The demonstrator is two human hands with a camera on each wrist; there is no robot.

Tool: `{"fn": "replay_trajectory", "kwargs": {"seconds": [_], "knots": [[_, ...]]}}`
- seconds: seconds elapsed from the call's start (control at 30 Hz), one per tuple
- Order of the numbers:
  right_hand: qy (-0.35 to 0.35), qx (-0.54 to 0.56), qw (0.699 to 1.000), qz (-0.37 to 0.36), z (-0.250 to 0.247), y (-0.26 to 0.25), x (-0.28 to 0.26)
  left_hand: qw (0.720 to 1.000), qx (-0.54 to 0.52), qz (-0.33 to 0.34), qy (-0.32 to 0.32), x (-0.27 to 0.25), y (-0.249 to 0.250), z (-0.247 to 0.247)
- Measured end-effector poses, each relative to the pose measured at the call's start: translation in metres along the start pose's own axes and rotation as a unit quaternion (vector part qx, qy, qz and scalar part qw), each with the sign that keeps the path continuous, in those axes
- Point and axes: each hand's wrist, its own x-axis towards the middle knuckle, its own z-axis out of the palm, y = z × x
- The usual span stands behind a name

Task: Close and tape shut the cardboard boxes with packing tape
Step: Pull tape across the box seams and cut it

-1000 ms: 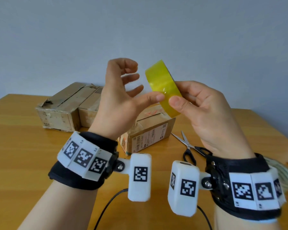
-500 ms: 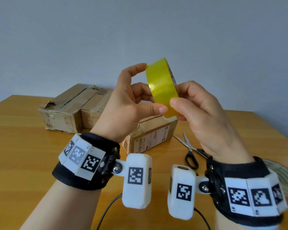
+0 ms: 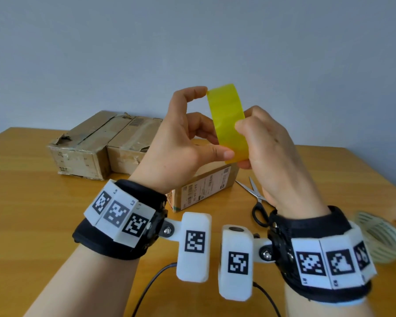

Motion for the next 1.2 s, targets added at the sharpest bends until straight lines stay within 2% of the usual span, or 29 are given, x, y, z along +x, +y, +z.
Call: {"fn": "replay_trajectory", "kwargs": {"seconds": [0.3,0.77,0.97,1.2], "knots": [[-0.012,-0.031,0.999,0.003,0.005,0.004,0.001,0.999,-0.033,-0.029,0.025,0.001,-0.004,-0.005],[-0.016,-0.05,0.998,-0.04,0.008,0.013,0.003,0.979,-0.177,-0.087,0.049,0.0,-0.003,-0.011],[0.033,-0.008,0.998,-0.049,0.011,0.011,0.003,0.982,-0.166,-0.073,0.048,0.0,-0.001,-0.012],[0.026,-0.014,0.998,-0.063,0.014,0.013,0.004,0.98,-0.175,-0.082,0.056,0.001,-0.002,-0.014]]}}
